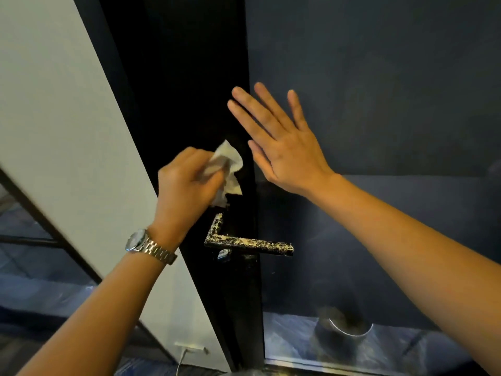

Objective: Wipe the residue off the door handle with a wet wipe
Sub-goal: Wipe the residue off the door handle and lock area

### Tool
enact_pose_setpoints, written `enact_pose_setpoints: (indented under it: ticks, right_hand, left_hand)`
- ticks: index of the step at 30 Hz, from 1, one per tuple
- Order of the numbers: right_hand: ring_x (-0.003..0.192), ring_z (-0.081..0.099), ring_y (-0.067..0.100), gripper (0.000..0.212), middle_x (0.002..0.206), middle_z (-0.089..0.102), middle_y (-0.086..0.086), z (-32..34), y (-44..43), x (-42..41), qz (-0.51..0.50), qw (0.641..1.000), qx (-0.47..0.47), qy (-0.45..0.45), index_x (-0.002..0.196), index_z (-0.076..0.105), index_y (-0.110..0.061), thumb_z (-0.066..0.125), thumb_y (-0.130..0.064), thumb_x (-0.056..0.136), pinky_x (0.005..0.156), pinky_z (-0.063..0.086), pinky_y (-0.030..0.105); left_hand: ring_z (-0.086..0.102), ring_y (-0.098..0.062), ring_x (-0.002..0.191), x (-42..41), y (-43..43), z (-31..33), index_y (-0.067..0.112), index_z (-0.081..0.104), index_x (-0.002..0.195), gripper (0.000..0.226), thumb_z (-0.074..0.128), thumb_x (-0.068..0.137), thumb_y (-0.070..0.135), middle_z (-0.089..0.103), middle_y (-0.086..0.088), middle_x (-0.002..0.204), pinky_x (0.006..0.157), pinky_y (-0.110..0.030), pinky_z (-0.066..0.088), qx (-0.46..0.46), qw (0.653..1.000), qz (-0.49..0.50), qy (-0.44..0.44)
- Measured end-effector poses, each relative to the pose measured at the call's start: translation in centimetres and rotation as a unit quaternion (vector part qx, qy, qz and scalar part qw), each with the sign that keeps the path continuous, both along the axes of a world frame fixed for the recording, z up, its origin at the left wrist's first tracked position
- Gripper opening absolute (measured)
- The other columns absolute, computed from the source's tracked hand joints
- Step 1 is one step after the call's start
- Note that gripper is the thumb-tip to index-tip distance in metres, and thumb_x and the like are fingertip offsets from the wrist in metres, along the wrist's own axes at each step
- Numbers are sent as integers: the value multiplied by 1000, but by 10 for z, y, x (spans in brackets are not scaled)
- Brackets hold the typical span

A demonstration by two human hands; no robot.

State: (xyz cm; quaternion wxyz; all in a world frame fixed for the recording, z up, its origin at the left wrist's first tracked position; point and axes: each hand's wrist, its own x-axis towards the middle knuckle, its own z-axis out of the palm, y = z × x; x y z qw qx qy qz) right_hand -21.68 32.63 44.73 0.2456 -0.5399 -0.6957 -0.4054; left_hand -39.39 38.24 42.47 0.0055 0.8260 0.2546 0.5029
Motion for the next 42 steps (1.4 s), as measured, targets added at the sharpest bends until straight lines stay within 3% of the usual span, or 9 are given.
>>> enact_pose_setpoints:
  ticks: [3, 7, 13, 17, 24, 28, 35, 39, 42]
  right_hand:
    - [141, 23, 23, 52, 152, 31, 3, -8, 8, -1, -32, 999, 33, -6, 146, 27, -16, 40, -17, 95, 114, 9, 49]
    - [141, 23, 24, 61, 152, 32, 4, -13, 14, -5, -34, 998, 54, 5, 146, 25, -16, 44, -15, 88, 113, 7, 51]
    - [141, 26, 25, 66, 151, 33, 6, -16, 19, -7, -41, 996, 74, 2, 145, 24, -14, 46, -14, 83, 112, 6, 54]
    - [141, 26, 26, 70, 151, 33, 9, -17, 19, -9, -24, 997, 70, 9, 145, 24, -11, 47, -13, 79, 112, 6, 55]
    - [142, 19, 27, 80, 152, 25, 20, -20, 20, -17, -11, 999, 35, 24, 145, 22, -2, 53, -27, 76, 113, 2, 55]
    - [142, 18, 27, 71, 152, 26, 15, -24, 25, -16, -27, 998, 48, 6, 145, 16, -5, 47, -31, 87, 113, 5, 54]
    - [140, 17, 32, 65, 151, 30, 16, -29, 31, -21, -1, 998, 56, 9, 143, 16, -4, 45, -24, 88, 116, 8, 47]
    - [140, 17, 33, 65, 151, 29, 15, -29, 31, -19, -4, 999, 54, -1, 144, 16, -4, 45, -26, 89, 116, 8, 46]
    - [140, 18, 35, 64, 151, 29, 16, -29, 32, -19, -9, 998, 53, -10, 144, 17, -5, 43, -28, 91, 116, 9, 47]
  left_hand:
    - [54, -4, 75, -14, 9, -22, 6, 71, 86, 10, 67, 77, 10, 68, -7, 80, 72, -3, 41, -19, 997, -24, 70]
    - [56, -6, 77, -23, 13, -33, 7, 72, 86, 27, 59, 79, 29, 69, -7, 79, 69, -15, 48, -66, 991, -47, 104]
    - [65, -17, 72, -10, 11, -28, 7, 71, 79, 27, 53, 78, 27, 68, -8, 77, 66, -21, 53, -2, 975, -56, 216]
    - [64, -25, 68, -25, 18, -29, 5, 70, 80, 26, 57, 78, 27, 66, -12, 74, 59, -37, 55, -27, 988, -21, 152]
    - [61, -24, 74, -4, 7, -27, 9, 66, 81, 14, 68, 73, 20, 63, -8, 80, 57, -39, 55, -9, 974, -25, 225]
    - [59, -25, 71, -19, 13, -23, 5, 66, 75, 32, 54, 74, 35, 61, -11, 75, 58, -29, 49, 1, 984, 14, 180]
    - [59, -25, 72, 0, 6, -26, 7, 67, 78, 16, 78, 66, 5, 61, -10, 77, 57, -37, 55, 14, 968, -24, 249]
    - [61, -25, 71, -16, 14, -24, 5, 67, 77, 18, 79, 64, 5, 63, -12, 77, 62, -27, 50, 2, 977, 5, 212]
    - [61, -26, 71, -15, 14, -23, 5, 69, 74, 14, 79, 65, 7, 64, -12, 75, 60, -32, 53, 1, 979, 17, 205]
